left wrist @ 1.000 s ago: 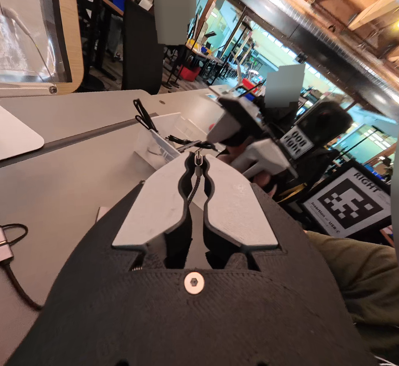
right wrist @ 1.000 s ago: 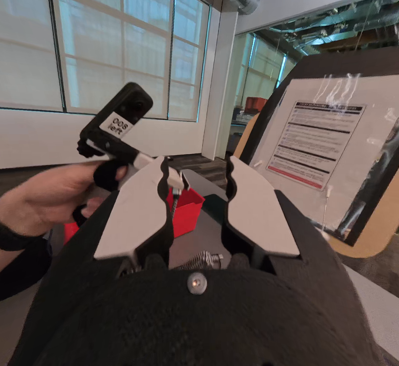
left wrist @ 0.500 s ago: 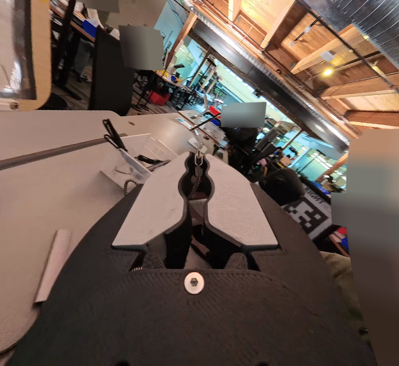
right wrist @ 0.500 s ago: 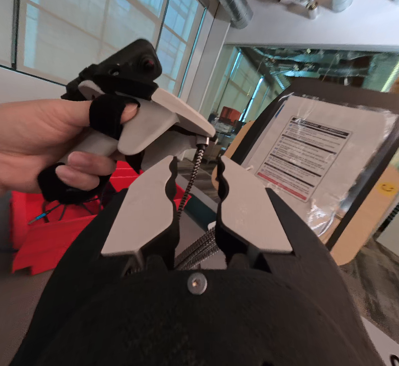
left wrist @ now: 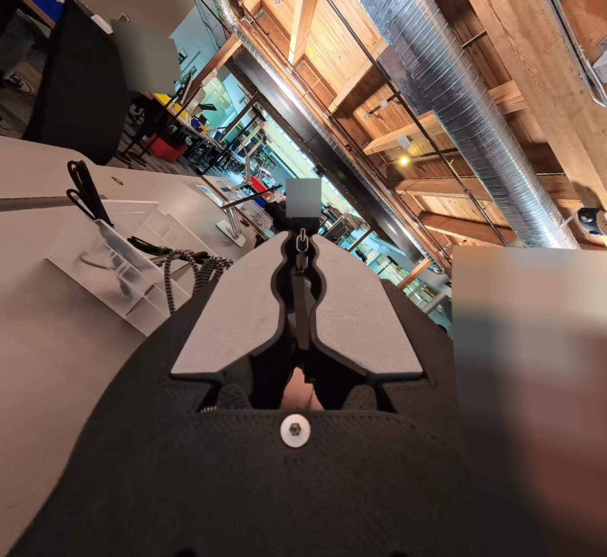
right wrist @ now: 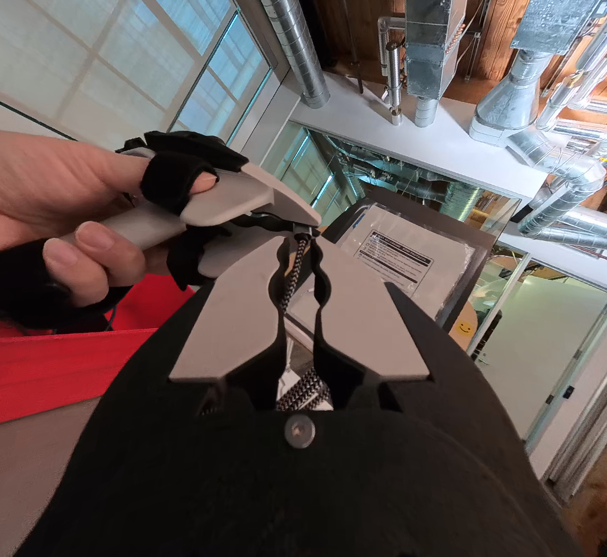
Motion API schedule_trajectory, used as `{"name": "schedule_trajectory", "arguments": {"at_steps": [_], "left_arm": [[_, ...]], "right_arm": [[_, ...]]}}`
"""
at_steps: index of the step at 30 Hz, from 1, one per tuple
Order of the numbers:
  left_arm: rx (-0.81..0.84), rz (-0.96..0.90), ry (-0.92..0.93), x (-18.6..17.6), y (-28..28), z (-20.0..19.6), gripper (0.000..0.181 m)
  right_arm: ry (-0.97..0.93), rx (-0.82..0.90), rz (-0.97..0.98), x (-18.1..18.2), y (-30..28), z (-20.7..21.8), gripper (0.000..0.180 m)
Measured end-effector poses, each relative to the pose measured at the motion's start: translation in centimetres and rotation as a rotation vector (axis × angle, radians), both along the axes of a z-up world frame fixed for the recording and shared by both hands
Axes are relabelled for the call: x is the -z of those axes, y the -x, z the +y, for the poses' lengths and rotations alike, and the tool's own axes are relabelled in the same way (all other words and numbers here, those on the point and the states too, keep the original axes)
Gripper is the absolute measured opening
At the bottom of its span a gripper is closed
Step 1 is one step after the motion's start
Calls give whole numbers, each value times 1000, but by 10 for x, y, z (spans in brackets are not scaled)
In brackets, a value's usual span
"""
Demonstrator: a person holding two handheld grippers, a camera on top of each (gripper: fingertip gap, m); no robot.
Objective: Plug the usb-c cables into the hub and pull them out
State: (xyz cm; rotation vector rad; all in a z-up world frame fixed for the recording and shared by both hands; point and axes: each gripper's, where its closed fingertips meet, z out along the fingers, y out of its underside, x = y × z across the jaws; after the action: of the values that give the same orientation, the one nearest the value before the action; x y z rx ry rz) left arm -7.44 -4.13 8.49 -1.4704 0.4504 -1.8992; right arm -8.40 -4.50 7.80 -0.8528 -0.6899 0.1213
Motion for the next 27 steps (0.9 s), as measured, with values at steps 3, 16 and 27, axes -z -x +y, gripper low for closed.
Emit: {"name": "schedule_trajectory", "arguments": {"at_steps": [3, 16, 27], "left_arm": [[11, -24, 17, -2, -1, -2, 6], [74, -98, 79, -5, -3, -7, 6], [88, -110, 82, -7, -2, -8, 6]], "right_arm": [[-34, 29, 6, -2, -4, -2, 6], [-124, 59, -11, -6, -6, -8, 7], [-147, 64, -18, -7, -4, -11, 6]]}}
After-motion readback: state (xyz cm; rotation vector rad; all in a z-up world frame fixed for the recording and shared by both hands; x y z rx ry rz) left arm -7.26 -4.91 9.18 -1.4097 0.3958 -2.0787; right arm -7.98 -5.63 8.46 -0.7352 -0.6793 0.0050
